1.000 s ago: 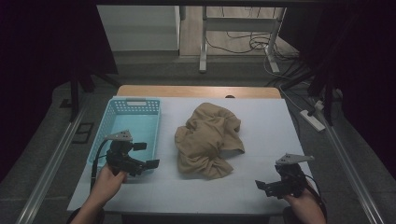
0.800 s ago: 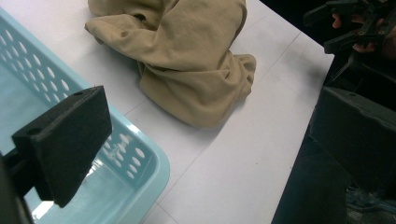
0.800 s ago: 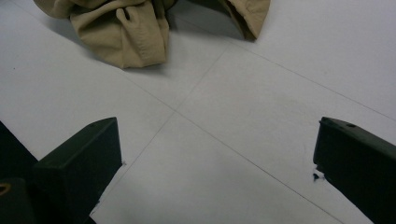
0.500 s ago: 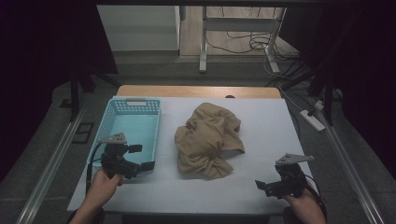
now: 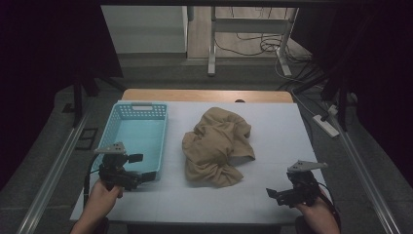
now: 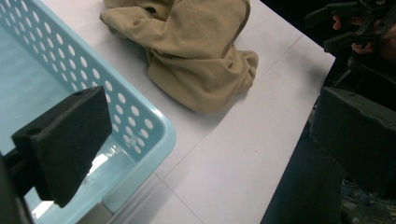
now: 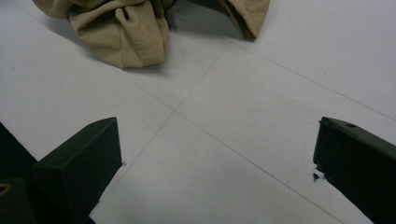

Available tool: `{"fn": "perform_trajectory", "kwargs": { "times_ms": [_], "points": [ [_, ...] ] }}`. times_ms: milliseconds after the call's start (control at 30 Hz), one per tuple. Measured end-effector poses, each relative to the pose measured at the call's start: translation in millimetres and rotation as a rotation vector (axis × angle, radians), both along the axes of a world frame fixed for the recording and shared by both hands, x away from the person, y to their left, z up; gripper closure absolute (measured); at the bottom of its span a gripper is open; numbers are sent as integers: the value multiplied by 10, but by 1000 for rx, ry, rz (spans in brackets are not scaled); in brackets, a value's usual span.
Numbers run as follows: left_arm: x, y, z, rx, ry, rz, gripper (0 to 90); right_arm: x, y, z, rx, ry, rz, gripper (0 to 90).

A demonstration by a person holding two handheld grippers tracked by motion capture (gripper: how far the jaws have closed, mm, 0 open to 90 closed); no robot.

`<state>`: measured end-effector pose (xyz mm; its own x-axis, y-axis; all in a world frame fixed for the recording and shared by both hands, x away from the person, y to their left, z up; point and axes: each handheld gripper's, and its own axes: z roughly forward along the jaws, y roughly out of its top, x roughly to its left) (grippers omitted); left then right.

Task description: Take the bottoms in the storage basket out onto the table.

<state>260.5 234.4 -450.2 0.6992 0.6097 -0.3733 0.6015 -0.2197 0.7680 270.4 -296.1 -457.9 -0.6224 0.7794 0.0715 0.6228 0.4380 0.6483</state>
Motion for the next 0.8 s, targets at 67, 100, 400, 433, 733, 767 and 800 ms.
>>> {"fn": "perform_trajectory", "kwargs": {
  "times_ms": [67, 100, 400, 433, 733, 767, 800],
  "points": [
    [-22, 22, -3, -3, 0, 5, 0, -1, 1, 0, -1, -1, 0, 11],
    [-29, 29, -5, -6, 2, 8, 0, -1, 1, 0, -1, -1, 0, 11],
    [-91, 106, -34, -37, 11, 31, 1, -1, 2, 0, -2, -1, 0, 11],
    [-97, 112, -36, -36, 10, 34, 1, -1, 2, 0, -2, -1, 1, 11],
    [-148, 152, -66, -32, 12, 50, 1, -2, 2, 0, -2, -2, 0, 11],
    [-153, 159, -71, -36, 13, 52, 1, -2, 2, 0, -2, -2, 0, 11],
    [-157, 167, -76, -37, 14, 53, 1, -2, 2, 1, -1, -2, -1, 11]
  ]
}}
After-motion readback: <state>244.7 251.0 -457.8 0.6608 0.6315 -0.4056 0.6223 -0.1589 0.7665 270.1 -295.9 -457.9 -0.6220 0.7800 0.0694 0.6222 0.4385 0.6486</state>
